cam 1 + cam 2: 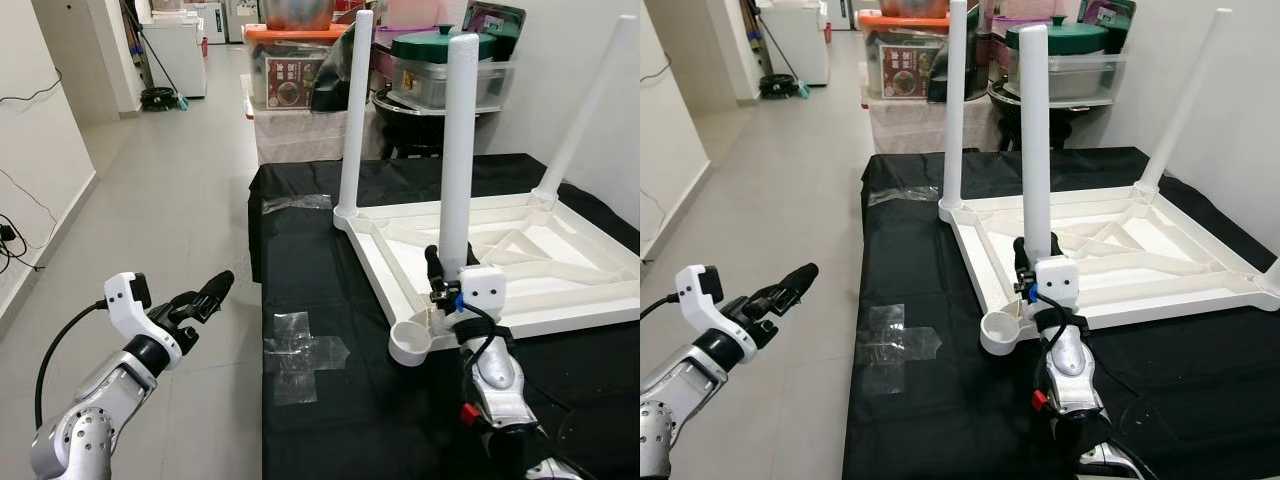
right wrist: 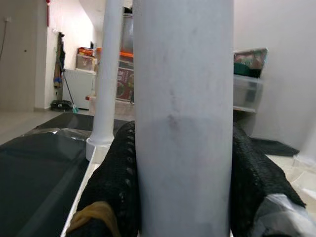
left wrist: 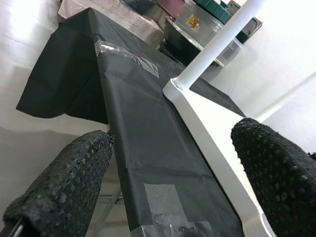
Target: Building children table
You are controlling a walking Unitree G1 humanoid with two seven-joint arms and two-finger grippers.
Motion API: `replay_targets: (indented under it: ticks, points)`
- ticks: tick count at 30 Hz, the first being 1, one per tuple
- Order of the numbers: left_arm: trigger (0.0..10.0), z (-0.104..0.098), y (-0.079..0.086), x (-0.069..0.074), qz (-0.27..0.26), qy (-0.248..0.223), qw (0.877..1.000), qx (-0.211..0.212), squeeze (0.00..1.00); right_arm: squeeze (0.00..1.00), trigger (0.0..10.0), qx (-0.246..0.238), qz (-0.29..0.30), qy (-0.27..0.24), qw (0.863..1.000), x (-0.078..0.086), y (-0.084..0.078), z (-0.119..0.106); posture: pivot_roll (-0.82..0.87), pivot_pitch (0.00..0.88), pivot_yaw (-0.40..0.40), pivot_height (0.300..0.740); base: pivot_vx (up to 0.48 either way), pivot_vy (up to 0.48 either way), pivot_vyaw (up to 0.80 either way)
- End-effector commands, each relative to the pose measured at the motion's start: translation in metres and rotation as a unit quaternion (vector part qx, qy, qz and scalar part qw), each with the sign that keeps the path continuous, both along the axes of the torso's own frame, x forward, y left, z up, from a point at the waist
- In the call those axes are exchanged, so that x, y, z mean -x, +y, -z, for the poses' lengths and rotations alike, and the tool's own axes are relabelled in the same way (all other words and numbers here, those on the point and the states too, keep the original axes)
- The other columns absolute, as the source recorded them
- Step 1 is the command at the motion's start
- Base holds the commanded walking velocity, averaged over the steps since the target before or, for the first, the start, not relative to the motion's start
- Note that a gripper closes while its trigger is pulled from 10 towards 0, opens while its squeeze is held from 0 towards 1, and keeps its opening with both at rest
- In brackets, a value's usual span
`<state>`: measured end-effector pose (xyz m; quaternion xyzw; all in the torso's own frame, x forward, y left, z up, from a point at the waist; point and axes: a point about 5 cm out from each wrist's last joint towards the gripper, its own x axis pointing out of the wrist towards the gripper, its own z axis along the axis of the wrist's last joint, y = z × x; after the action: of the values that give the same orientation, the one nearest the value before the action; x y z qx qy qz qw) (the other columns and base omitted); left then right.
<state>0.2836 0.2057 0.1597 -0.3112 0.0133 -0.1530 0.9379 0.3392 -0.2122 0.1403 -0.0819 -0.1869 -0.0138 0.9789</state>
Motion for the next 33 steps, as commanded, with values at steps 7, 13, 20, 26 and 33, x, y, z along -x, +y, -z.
replay_targets:
  ticks: [7, 13, 20, 26, 33]
  points:
    - [10.0, 0.004, 0.001, -0.001, 0.003, 0.012, 1.0, -0.005, 0.0, 0.0, 0.0, -0.099, -0.263, 0.042, 0.959, 0.034, 0.063, 0.004, 0.06, 0.0, -0.012, 0.74, 0.0, 0.0, 0.0]
    - [10.0, 0.004, 0.0, -0.002, 0.005, 0.012, 1.0, -0.004, 0.0, 0.0, 0.0, -0.118, -0.316, 0.038, 0.941, 0.046, 0.085, 0.001, 0.06, 0.0, -0.013, 0.74, 0.0, 0.0, 0.0]
    - [10.0, 0.006, 0.0, -0.002, 0.002, 0.013, 1.0, -0.004, 0.0, 0.0, 0.0, -0.118, -0.341, 0.04, 0.932, 0.049, 0.102, 0.005, 0.07, 0.0, -0.018, 0.74, 0.0, 0.0, 0.0]
    - [10.0, 0.005, 0.002, -0.001, -0.002, 0.01, 1.0, -0.005, 0.0, 0.0, 0.0, -0.06, -0.321, 0.027, 0.945, 0.028, 0.064, -0.03, 0.07, 0.0, -0.022, 0.74, 0.0, 0.0, 0.0]
    - [10.0, 0.005, 0.0, -0.002, 0.002, 0.01, 1.0, -0.004, 0.0, 0.0, 0.0, -0.008, -0.349, -0.058, 0.935, 0.023, 0.029, -0.114, 0.06, 0.0, -0.015, 0.74, 0.0, 0.0, 0.0]
